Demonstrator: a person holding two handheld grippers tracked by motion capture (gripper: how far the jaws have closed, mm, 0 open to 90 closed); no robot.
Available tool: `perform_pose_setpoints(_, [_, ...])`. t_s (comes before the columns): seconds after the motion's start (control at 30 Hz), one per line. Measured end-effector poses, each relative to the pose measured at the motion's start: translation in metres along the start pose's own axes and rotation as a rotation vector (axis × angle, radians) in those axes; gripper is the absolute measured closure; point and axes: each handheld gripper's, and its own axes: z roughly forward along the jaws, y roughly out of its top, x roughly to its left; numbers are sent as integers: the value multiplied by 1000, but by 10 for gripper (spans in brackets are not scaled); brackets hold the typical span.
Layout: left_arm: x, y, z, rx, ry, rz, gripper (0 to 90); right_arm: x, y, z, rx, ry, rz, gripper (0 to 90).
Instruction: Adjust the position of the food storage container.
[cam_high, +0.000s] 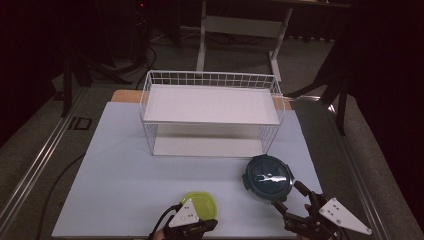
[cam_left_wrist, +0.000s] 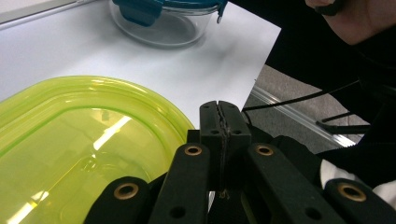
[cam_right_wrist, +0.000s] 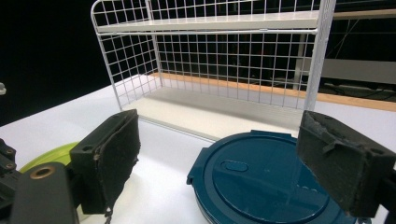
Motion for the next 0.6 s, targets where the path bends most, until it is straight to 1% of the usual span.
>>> perform_pose_setpoints(0.03, [-1, 0, 1, 9, 4, 7, 893, 0, 0, 0, 0, 1, 3, 134])
perform_pose_setpoints(0.1, [-2, 1, 4, 17, 4, 6, 893, -1, 0, 0, 2, 4, 9, 134])
perform_pose_setpoints(0.17, [-5, 1, 5, 27, 15, 25, 893, -1, 0, 0, 3, 5, 8, 134])
perform_pose_setpoints(0.23, [-6, 2, 4, 36, 35, 33, 894, -1, 0, 0, 1, 5, 6, 134])
perform_pose_setpoints(0.33, [-4, 1, -2, 49, 71, 41, 894, -1, 0, -1, -1, 4, 8, 134])
perform_pose_setpoints(0.37, [-3, 0, -4, 56, 85, 49, 894, -1, 0, -1, -1, 4, 9, 134])
perform_pose_setpoints(0.5, [4, -5, -11, 65, 124, 35, 894, -1, 0, 0, 1, 6, 10, 135])
perform_pose_setpoints(0.57, [11, -8, -16, 68, 135, 20, 894, -1, 0, 0, 0, 7, 8, 135])
perform_pose_setpoints(0.6, [13, -10, -18, 66, 151, 17, 894, -1, 0, 0, 0, 7, 7, 135])
